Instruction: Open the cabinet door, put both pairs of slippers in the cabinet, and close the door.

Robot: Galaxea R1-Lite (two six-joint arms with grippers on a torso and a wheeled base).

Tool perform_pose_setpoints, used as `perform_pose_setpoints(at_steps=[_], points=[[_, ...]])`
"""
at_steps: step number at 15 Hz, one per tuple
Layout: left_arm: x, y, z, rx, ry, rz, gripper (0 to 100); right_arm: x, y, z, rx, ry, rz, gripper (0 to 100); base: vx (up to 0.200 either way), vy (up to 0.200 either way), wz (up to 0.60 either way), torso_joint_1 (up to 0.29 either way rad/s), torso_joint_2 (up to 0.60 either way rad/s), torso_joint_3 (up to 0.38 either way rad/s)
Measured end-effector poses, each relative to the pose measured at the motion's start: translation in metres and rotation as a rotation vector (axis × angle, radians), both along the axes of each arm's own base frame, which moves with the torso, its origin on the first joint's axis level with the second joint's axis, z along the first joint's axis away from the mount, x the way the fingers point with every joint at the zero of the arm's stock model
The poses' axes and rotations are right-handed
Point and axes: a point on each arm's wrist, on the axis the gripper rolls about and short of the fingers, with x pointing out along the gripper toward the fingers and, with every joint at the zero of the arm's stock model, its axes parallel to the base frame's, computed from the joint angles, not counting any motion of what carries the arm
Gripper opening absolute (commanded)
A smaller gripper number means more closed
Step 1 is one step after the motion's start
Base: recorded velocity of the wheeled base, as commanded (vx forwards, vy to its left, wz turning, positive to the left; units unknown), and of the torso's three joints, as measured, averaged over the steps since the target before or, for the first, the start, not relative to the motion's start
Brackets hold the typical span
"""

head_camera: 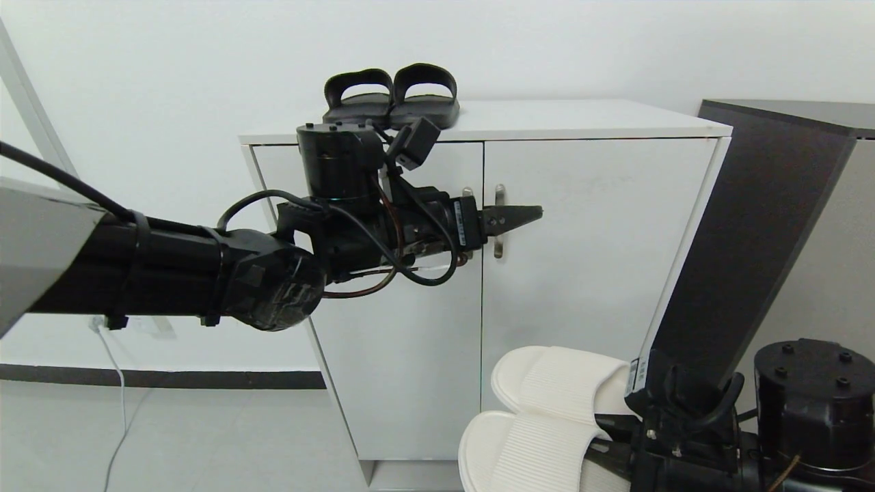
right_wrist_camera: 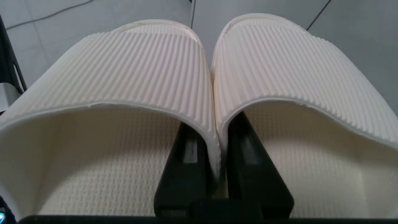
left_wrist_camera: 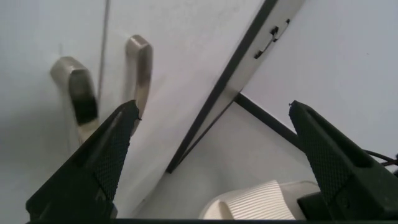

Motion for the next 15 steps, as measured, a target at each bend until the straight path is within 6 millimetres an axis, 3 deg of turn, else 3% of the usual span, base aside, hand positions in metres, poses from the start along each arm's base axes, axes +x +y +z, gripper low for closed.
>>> perform_pose_setpoints(at_steps=[12,13,15], points=[[0.020,-0.014,-0.010,-0.001,0.006,0.006,100,0.000,0.000,-0.004,-0.014,0.010,0.003,0,0.000,0.000,0.00,0.000,0.00,0.000],[0.021,-0.015,-0.012,-0.002,0.013,0.007,0,-0.001,0.000,-0.005,-0.016,0.011,0.003,0,0.000,0.000,0.00,0.000,0.00,0.000],[0.023,-0.014,-0.014,-0.002,0.023,0.013,0,-0.001,-0.001,-0.006,-0.018,0.014,0.004,0,0.000,0.000,0.00,0.000,0.00,0.000]])
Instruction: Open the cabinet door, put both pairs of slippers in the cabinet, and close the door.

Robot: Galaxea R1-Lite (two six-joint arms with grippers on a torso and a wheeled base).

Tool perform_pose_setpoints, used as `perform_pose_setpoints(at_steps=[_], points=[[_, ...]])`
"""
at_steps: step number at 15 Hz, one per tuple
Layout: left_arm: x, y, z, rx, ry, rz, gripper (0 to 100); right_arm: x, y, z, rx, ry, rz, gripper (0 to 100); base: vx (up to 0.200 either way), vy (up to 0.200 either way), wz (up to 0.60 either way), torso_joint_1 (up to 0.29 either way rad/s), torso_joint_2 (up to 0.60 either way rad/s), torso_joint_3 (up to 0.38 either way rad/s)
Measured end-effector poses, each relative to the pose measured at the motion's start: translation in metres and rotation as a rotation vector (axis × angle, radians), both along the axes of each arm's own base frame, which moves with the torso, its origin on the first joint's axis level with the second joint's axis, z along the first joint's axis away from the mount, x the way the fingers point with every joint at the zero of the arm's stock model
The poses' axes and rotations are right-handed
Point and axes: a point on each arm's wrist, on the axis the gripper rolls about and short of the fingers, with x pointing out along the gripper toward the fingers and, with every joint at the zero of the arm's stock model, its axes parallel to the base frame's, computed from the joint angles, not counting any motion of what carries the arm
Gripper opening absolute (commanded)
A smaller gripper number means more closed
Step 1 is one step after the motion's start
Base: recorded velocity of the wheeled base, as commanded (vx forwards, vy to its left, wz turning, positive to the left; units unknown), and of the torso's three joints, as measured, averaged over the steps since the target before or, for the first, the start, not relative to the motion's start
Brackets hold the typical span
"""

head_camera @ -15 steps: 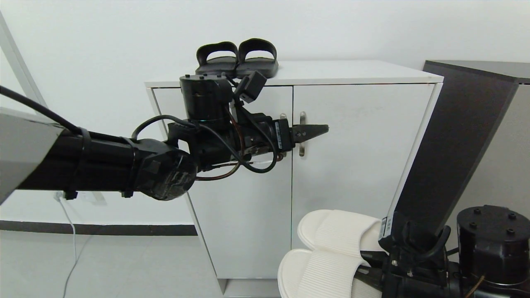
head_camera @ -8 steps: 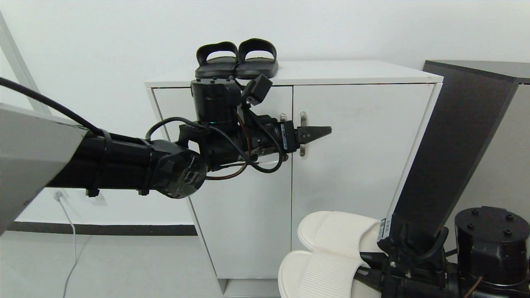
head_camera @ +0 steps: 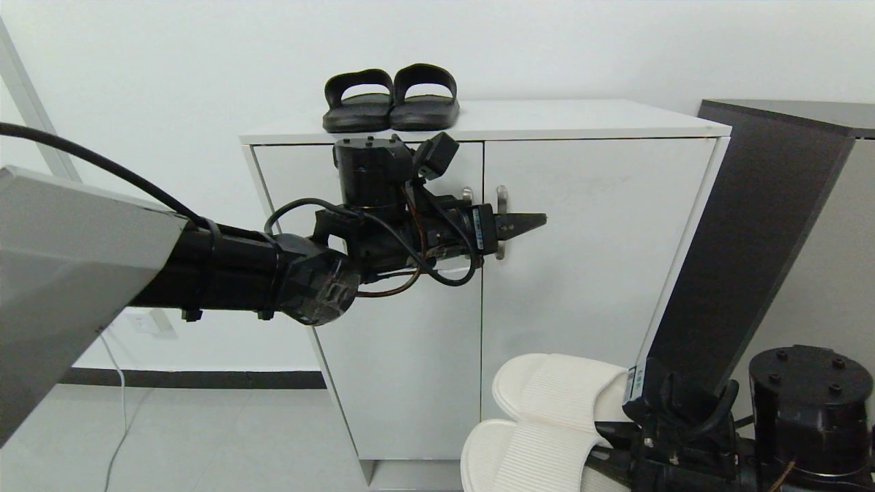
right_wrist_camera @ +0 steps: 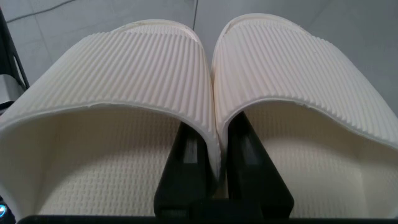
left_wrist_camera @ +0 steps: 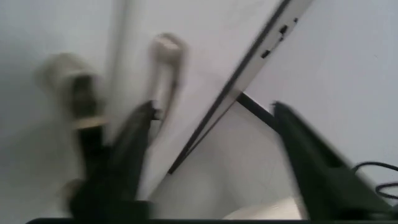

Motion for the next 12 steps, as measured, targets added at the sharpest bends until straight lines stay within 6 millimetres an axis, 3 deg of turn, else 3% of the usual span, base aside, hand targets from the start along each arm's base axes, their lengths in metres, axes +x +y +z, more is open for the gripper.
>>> perform_pose_setpoints(at_steps=[7,12], points=[[-0.007,0.002,-0.003,0.009,0.012,-0.006,0,-0.007,-0.001,-0.003,0.003,0.022,0.060,0,0.000,0.000,0.00,0.000,0.00,0.000],[-0.030,0.010,-0.002,0.003,0.002,-0.018,0,-0.012,-0.002,-0.002,0.007,0.021,0.078,0,0.000,0.000,0.00,0.000,0.00,0.000]])
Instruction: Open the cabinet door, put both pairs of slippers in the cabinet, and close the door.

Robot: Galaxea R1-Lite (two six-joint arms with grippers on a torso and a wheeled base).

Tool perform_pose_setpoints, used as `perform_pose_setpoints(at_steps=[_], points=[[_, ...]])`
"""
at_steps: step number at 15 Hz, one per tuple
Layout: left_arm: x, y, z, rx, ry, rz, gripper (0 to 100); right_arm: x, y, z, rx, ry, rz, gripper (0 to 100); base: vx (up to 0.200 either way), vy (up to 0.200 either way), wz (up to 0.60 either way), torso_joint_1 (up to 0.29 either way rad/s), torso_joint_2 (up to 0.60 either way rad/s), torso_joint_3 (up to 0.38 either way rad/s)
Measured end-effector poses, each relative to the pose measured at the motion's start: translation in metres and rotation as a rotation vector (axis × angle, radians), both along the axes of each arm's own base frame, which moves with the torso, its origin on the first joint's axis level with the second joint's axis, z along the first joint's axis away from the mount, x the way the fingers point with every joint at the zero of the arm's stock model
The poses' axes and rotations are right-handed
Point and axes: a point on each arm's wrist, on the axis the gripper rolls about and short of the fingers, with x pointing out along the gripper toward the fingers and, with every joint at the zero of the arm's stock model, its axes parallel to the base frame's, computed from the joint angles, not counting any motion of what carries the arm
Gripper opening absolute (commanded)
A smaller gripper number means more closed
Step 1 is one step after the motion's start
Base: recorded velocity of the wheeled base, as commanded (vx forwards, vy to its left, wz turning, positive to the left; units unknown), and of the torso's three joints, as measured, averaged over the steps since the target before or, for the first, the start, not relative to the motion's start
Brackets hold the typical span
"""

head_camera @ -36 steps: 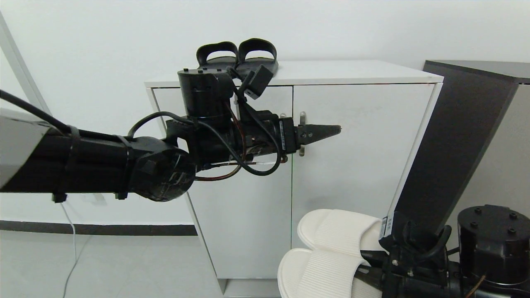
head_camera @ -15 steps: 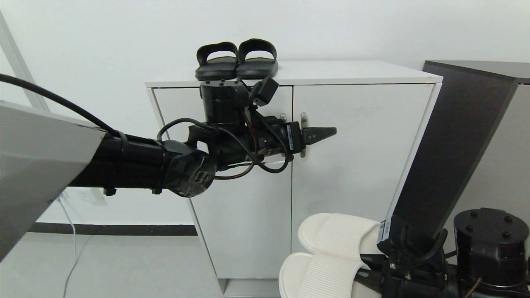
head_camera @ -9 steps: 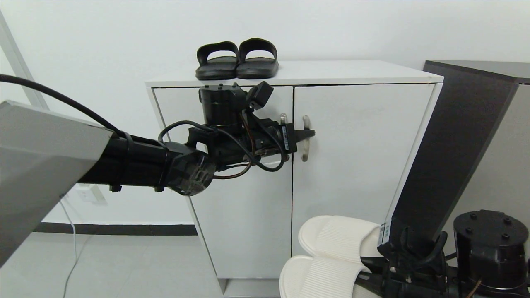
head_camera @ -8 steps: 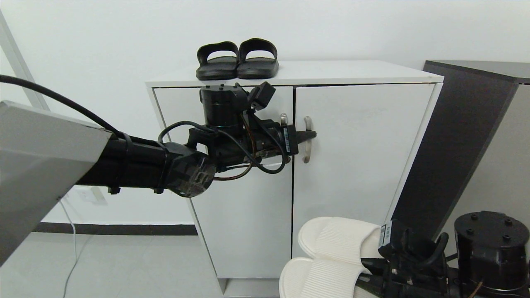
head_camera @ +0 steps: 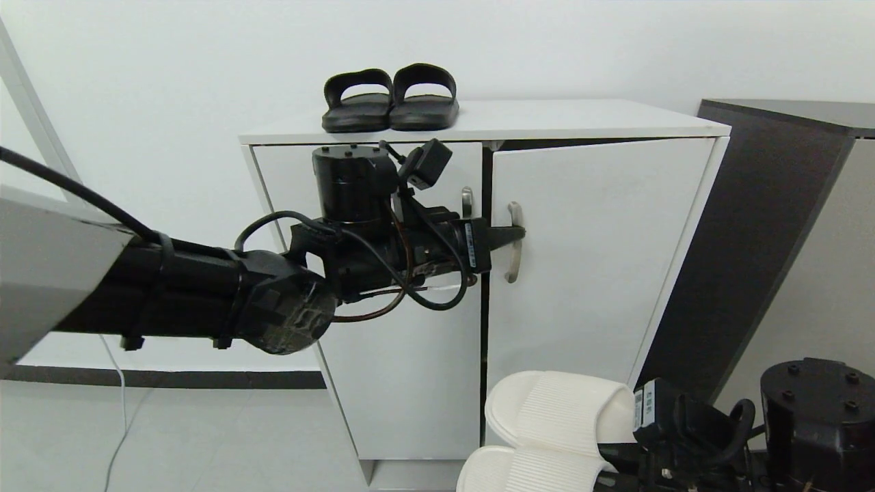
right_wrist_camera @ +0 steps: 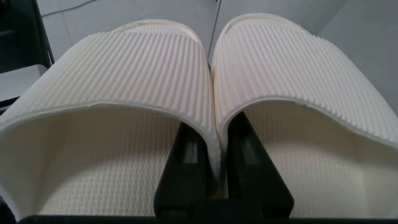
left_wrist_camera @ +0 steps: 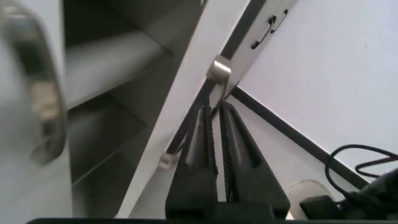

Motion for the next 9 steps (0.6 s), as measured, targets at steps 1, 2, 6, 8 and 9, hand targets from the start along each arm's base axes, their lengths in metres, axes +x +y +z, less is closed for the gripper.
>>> perform_pose_setpoints(at_steps=[1,2,6,8,9], points=[[-0.005,0.004,0.000,0.003,0.003,0.002,0,0.000,0.000,0.000,0.001,0.000,0.001,0,0.000,0.000,0.00,0.000,0.00,0.000],[-0.011,0.007,0.001,0.004,0.005,0.002,0,-0.001,0.000,0.000,0.001,-0.001,0.002,0,0.000,0.000,0.00,0.000,0.00,0.000],[-0.035,0.023,0.008,-0.005,-0.008,0.004,0,-0.001,0.001,0.000,0.000,-0.002,0.005,0,0.000,0.000,0.00,0.000,0.00,0.000],[-0.034,0.032,0.012,-0.017,-0.023,0.023,0,-0.002,0.001,0.000,-0.002,-0.004,0.008,0,0.000,0.000,0.00,0.000,0.00,0.000],[-0.031,0.034,0.013,-0.020,-0.028,0.032,0,-0.002,0.001,0.000,-0.003,-0.004,0.009,0,0.000,0.000,0.00,0.000,0.00,0.000]])
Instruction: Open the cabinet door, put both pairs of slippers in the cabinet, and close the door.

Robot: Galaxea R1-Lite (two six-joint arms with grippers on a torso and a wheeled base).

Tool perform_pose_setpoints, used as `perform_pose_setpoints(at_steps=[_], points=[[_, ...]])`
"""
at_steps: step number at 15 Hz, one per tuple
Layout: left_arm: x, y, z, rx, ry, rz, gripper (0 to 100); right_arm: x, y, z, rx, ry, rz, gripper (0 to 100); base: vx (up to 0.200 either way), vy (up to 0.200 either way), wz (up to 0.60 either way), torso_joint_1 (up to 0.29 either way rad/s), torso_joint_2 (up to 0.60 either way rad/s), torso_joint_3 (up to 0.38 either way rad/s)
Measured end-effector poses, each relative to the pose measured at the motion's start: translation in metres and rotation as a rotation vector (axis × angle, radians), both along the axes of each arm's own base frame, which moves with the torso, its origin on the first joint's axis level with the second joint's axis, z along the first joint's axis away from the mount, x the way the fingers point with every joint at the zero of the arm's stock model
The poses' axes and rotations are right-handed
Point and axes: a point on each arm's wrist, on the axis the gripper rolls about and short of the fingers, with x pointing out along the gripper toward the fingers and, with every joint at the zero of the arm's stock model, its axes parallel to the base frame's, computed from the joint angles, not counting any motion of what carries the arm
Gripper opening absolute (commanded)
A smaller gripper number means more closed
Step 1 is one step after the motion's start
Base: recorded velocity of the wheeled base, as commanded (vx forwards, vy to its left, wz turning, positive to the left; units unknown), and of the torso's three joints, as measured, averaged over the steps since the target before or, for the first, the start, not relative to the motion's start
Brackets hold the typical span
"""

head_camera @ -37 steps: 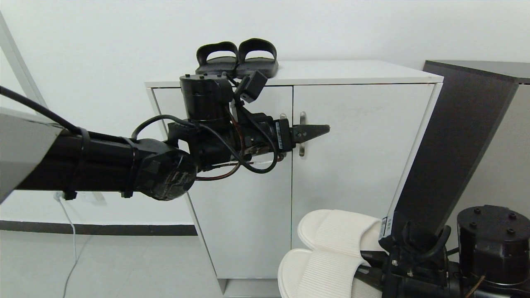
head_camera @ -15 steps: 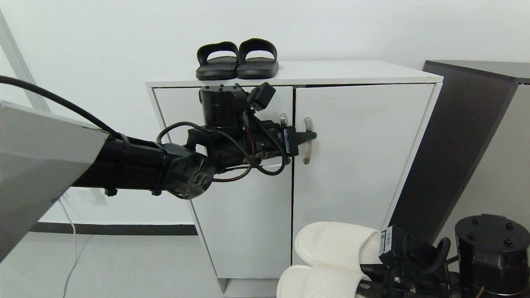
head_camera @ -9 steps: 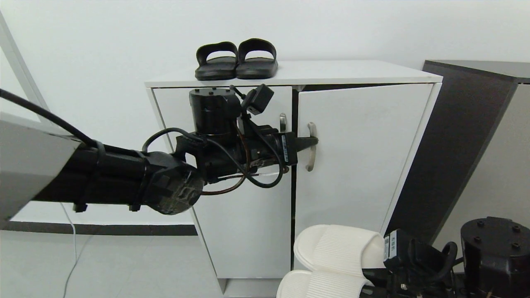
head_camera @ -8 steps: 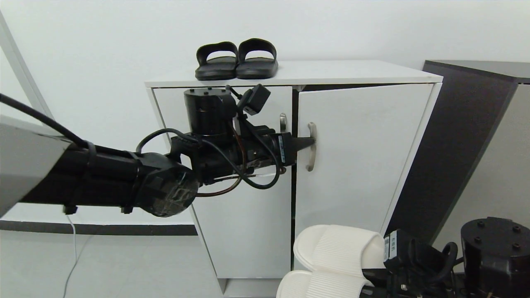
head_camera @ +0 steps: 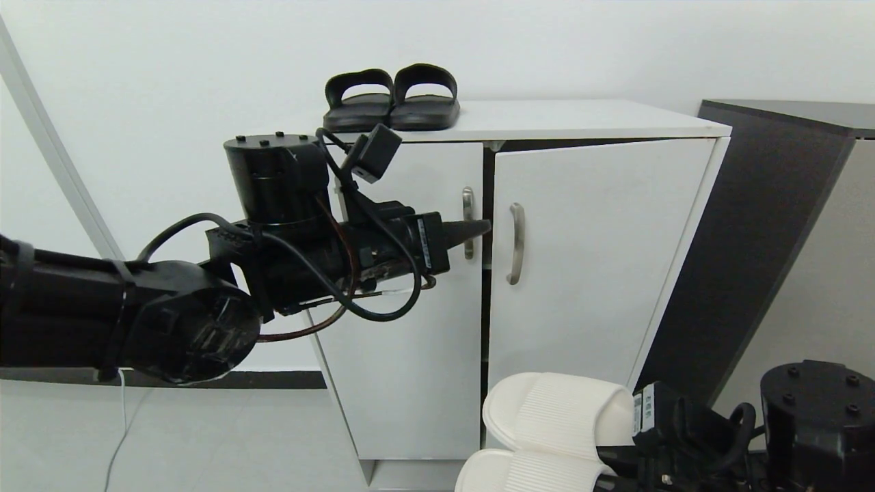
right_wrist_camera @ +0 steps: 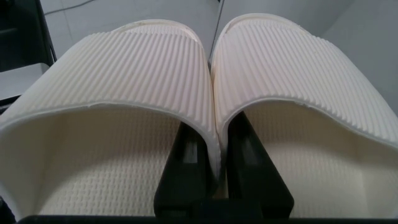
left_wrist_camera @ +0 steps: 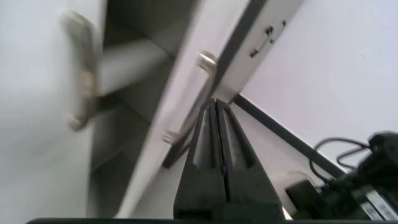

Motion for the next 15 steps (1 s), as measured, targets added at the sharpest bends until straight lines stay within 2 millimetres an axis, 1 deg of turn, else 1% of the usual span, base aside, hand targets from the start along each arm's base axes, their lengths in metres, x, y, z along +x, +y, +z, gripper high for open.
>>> perform_pose_setpoints(at_steps=[3,5,9,12,15], points=[[0.009,0.001,0.001,-0.007,-0.007,0.020,0,-0.001,0.000,0.000,-0.001,0.001,0.002,0,0.000,0.000,0.00,0.000,0.00,0.000],[0.019,-0.001,0.003,-0.020,-0.007,0.026,0,-0.003,0.001,-0.001,-0.004,0.003,0.011,0,0.000,0.000,0.00,0.000,0.00,0.000],[0.041,-0.014,0.005,-0.039,-0.025,0.026,0,-0.004,0.001,-0.002,-0.006,0.006,0.019,0,0.000,0.000,0.00,0.000,0.00,0.000],[0.049,-0.024,0.002,-0.041,-0.019,0.016,0,-0.005,0.002,-0.002,-0.014,-0.002,0.026,0,0.000,0.000,0.00,0.000,0.00,0.000],[0.047,-0.033,-0.005,-0.033,-0.006,-0.005,0,-0.007,0.002,-0.004,-0.019,0.001,0.031,0,-0.200,0.000,0.00,0.004,0.00,0.004]])
